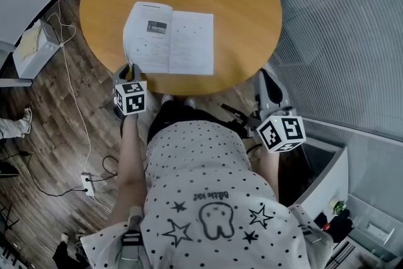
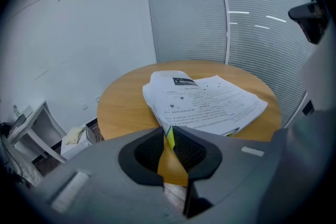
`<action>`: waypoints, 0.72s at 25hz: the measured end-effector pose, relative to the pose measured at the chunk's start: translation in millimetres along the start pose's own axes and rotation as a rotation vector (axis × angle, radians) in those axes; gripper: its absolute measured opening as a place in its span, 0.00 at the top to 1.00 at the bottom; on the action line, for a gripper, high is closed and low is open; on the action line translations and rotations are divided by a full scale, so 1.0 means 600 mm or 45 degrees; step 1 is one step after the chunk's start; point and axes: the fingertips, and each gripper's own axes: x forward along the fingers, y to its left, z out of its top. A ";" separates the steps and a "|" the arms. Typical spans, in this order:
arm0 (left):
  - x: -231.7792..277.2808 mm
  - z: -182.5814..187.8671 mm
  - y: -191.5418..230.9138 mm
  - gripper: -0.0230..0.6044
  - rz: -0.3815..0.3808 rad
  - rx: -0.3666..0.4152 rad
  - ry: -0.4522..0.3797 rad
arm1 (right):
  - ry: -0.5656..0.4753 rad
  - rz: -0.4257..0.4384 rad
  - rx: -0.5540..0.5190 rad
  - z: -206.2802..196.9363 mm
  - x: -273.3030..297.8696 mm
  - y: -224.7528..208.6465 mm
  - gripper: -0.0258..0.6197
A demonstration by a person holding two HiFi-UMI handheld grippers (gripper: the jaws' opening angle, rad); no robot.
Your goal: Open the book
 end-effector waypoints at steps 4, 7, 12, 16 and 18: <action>0.016 -0.018 0.002 0.87 -0.016 -0.007 0.037 | -0.001 -0.005 0.001 0.002 0.004 0.008 0.95; 0.027 -0.030 0.000 0.86 -0.030 -0.002 0.067 | -0.003 -0.017 0.004 0.005 0.005 0.010 0.95; 0.050 -0.051 -0.008 0.86 -0.056 0.024 0.108 | -0.003 -0.029 0.012 0.005 0.014 0.012 0.96; 0.060 -0.059 -0.012 0.85 -0.082 0.043 0.129 | -0.005 -0.033 0.019 0.005 0.024 0.018 0.95; 0.062 -0.059 -0.012 0.85 -0.088 0.079 0.127 | -0.007 -0.035 0.028 0.003 0.031 0.021 0.95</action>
